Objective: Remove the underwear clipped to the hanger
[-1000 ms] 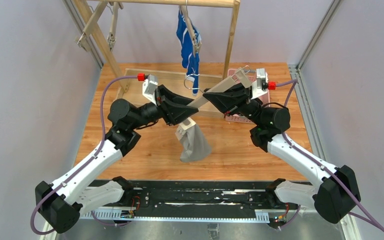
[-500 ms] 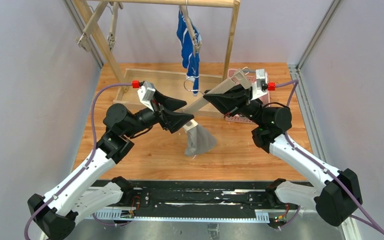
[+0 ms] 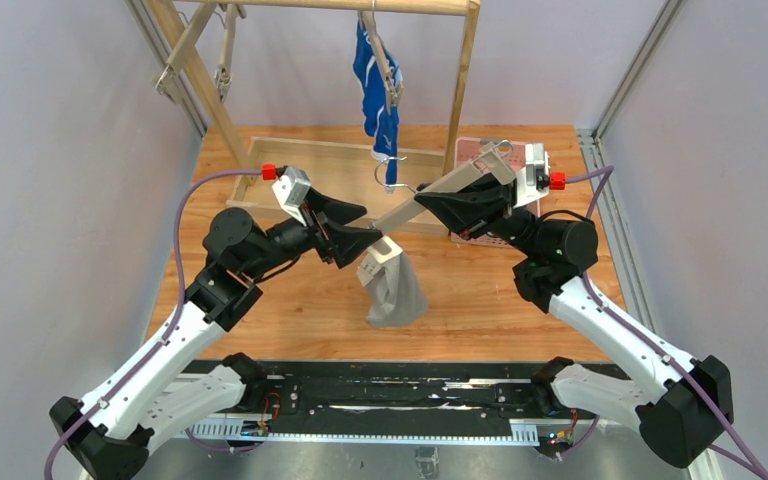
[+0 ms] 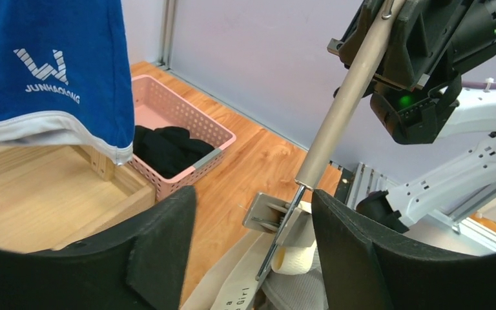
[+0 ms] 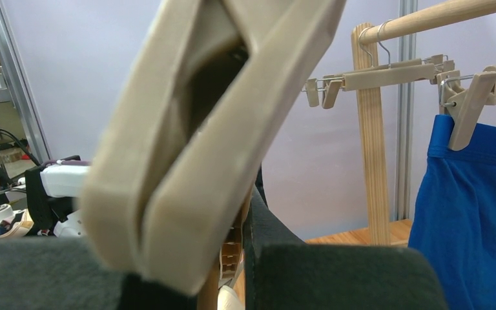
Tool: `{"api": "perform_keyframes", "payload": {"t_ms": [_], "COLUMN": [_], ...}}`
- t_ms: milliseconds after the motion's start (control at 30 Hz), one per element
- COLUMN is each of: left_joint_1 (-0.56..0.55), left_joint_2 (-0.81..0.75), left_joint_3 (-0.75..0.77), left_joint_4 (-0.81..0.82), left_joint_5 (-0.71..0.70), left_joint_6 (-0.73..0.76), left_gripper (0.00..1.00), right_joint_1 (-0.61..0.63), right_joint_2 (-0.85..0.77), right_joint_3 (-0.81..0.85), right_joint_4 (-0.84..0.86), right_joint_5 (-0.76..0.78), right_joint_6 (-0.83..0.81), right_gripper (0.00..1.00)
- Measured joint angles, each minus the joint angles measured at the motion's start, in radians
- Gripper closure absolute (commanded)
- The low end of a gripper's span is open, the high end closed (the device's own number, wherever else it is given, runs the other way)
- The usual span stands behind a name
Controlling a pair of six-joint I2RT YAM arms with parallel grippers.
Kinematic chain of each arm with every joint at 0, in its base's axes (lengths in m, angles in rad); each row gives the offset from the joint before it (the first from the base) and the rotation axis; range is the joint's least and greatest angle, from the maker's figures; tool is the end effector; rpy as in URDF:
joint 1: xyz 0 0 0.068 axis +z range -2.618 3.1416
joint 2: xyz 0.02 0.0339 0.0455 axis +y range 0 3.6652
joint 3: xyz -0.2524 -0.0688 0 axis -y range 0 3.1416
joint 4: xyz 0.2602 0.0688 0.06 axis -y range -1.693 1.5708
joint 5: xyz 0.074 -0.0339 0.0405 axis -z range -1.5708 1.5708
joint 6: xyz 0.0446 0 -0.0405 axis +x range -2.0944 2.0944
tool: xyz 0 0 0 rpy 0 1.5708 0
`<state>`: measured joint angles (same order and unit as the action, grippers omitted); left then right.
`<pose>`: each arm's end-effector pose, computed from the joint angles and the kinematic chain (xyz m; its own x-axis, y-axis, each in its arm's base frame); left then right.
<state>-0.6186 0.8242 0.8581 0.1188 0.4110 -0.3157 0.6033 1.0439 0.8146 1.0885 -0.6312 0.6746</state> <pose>0.1690 -0.1422 0.3850 -0.1471 -0.2446 -0.9584 0.8496 0.4649 -0.2491 0.1761 0.1533 0.4143 0.0027 0.6142 -0.7891 -0.9951 0.0801 0.0589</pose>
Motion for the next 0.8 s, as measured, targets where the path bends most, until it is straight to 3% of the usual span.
{"api": "perform_keyframes", "payload": {"t_ms": [233,400,533,633,700,800], "left_joint_1": [0.0,0.0,0.0,0.0,0.0,0.0], "left_joint_2": [0.038,0.07,0.075,0.069,0.058,0.04], "left_joint_3": [-0.012,-0.045,-0.049,-0.049,-0.049,-0.049], "left_joint_4": [0.071,0.149,0.171,0.184,0.185,0.174], "left_joint_5": [0.086,0.163,0.196,0.205,0.211,0.215], "left_joint_6": [-0.052,-0.109,-0.129,-0.13,-0.12,-0.108], "left_gripper": [0.27,0.51,0.78,0.88,0.82,0.44], "right_joint_1": [0.0,0.0,0.0,0.0,0.0,0.0], "right_joint_2": [0.0,0.007,0.009,0.009,0.009,0.009], "right_joint_3": [0.0,0.0,0.0,0.0,0.0,0.0], "right_joint_4": [0.001,0.016,0.016,0.022,0.025,0.032], "right_joint_5": [0.0,0.0,0.0,0.003,0.004,0.004], "right_joint_6": [-0.001,0.006,0.009,0.013,0.017,0.026], "right_gripper": [0.99,0.99,0.99,0.99,0.99,0.99]}}
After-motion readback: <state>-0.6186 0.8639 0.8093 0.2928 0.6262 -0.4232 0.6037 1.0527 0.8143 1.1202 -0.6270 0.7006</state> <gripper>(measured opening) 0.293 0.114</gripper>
